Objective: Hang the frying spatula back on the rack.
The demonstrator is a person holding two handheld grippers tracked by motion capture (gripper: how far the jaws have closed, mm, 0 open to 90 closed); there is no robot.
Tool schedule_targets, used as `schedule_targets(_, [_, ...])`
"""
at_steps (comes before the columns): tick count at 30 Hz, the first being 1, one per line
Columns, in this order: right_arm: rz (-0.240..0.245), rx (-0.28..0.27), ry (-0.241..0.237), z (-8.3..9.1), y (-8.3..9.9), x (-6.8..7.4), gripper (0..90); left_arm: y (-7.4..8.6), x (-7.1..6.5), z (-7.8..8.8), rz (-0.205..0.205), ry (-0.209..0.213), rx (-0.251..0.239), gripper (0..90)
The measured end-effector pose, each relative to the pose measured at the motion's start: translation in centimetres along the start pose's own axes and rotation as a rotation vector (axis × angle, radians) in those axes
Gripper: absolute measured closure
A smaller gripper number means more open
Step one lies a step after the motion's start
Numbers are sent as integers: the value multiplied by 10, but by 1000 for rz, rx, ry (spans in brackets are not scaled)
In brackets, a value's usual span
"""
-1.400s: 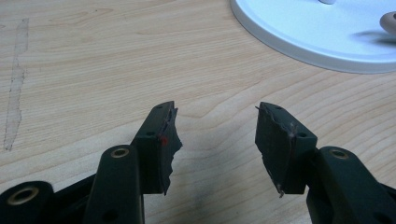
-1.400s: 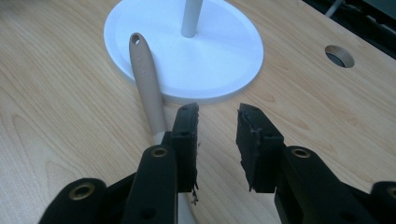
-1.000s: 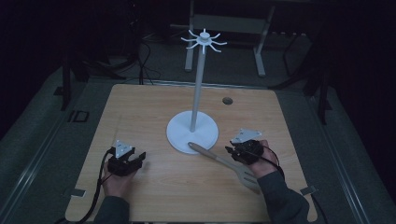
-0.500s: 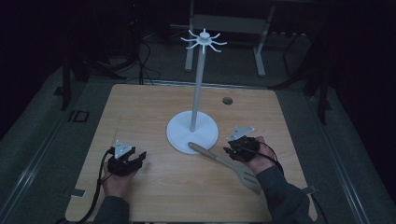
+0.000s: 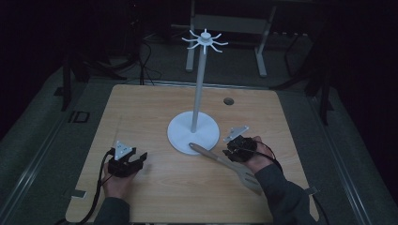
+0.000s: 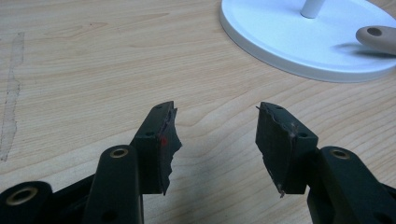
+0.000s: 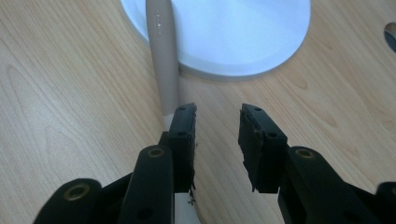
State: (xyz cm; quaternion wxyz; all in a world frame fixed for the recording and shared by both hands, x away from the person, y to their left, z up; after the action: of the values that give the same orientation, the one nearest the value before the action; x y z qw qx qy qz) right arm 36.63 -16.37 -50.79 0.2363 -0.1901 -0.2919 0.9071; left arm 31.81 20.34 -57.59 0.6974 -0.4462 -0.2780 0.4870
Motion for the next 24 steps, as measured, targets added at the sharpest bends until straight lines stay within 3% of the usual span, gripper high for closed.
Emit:
schedule_targets(13, [54,96,-35,-21,0,7,663,0,0,-1,-4,-5,4,481])
schedule_targets(24, [82,136,-66,-41,-2,16,660,0,2,0,2,-8,3,478])
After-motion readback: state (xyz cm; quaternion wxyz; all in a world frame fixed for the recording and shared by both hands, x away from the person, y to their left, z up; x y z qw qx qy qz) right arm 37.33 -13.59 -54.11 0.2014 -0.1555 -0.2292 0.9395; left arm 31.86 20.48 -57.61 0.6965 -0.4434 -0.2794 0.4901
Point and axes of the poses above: each handheld gripper's, and its own axes: z roughly backward along the jaws, y roughly out of its underside, x roughly to its left, the point moved 4 cm from there along -z, roughly forward along the jaws, and after that the axes turned 8 degrees about -x, right-handed, at the moved point
